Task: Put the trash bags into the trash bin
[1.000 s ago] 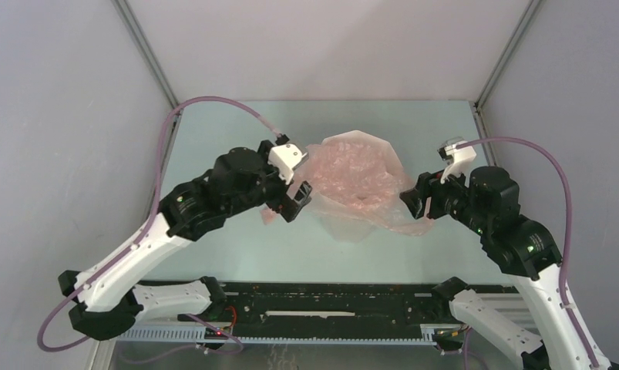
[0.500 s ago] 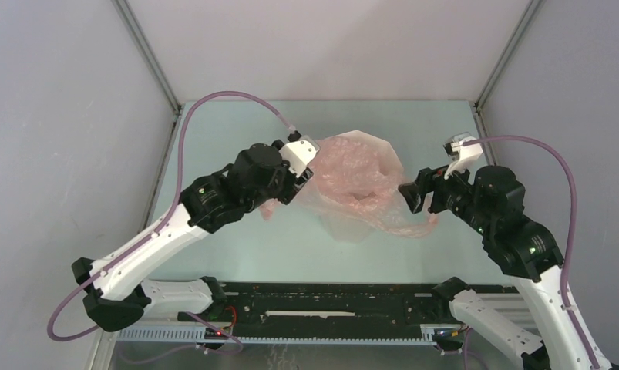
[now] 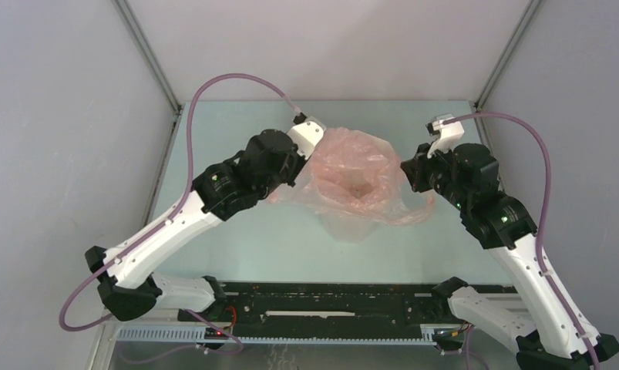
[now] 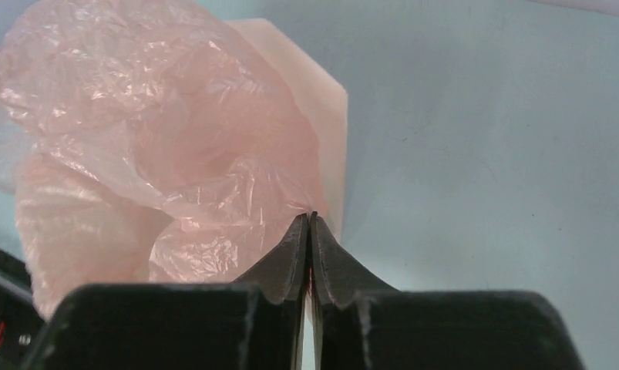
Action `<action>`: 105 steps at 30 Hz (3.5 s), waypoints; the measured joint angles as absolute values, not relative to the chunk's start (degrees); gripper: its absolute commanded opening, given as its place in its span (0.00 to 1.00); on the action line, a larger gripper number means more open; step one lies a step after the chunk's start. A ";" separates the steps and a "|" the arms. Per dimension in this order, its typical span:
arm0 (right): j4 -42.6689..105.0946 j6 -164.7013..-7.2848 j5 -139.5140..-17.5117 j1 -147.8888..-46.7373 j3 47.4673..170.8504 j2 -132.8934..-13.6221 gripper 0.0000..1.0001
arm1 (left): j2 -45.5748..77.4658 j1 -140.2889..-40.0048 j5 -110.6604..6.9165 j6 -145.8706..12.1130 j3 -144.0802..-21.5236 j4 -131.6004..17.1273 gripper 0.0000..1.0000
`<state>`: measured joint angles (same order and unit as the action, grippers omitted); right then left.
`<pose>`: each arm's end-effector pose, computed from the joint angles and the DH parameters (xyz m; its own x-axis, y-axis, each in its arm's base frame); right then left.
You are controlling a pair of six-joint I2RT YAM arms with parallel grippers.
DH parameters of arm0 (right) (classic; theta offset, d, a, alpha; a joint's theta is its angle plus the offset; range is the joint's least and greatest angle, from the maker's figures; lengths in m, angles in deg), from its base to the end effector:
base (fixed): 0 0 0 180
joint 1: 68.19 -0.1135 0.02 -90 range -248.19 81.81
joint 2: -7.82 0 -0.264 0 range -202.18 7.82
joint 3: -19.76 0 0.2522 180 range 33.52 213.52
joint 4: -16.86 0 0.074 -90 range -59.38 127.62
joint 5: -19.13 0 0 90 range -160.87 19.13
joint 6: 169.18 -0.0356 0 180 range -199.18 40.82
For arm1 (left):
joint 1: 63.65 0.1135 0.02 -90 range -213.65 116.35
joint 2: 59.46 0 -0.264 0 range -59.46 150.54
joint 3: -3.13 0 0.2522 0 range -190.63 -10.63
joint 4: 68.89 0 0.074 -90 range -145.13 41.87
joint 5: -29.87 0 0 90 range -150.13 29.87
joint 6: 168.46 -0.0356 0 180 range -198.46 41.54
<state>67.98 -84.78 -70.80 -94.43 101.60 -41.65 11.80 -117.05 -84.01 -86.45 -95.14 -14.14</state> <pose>0.1482 0.0730 0.4140 -0.3300 -0.0539 -0.9424 -0.4109 0.9070 0.0920 0.1631 -0.1955 0.4284 -0.2025 0.4858 -0.8503 0.5540 0.7728 0.3096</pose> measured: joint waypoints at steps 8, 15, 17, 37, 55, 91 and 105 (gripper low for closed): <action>65.91 -85.55 -64.00 -94.12 102.52 -47.75 0.06 | 20.18 -110.48 -79.42 -79.67 -104.85 -13.75 0.15; 65.03 -85.70 -61.90 -92.96 104.68 -52.69 0.05 | 28.22 -103.59 -69.72 -70.97 -112.87 -10.58 0.11; 65.05 -85.79 -61.64 -92.20 105.42 -54.00 0.05 | 29.64 -101.56 -66.81 -68.59 -113.44 -10.25 0.12; 66.04 -87.36 -71.56 -86.56 108.29 -60.88 0.47 | 33.77 -90.52 -41.13 -52.98 -110.97 -19.08 0.28; 60.24 -78.95 -80.06 -91.02 107.02 -52.78 0.94 | 21.05 -91.59 -41.43 -53.40 -101.46 -23.78 0.22; 57.29 -69.64 -68.52 -95.12 116.46 -63.33 0.36 | 26.43 -92.03 -43.05 -49.90 -106.92 -24.17 0.11; 67.17 -81.64 -78.69 -87.08 124.24 -75.77 0.42 | 38.60 -90.06 -43.60 -45.84 -115.27 -19.89 0.00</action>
<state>67.17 -81.64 -78.69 -87.08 124.24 -75.77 38.60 -90.06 -43.60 -45.84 -115.27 -19.89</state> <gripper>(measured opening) 0.395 0.008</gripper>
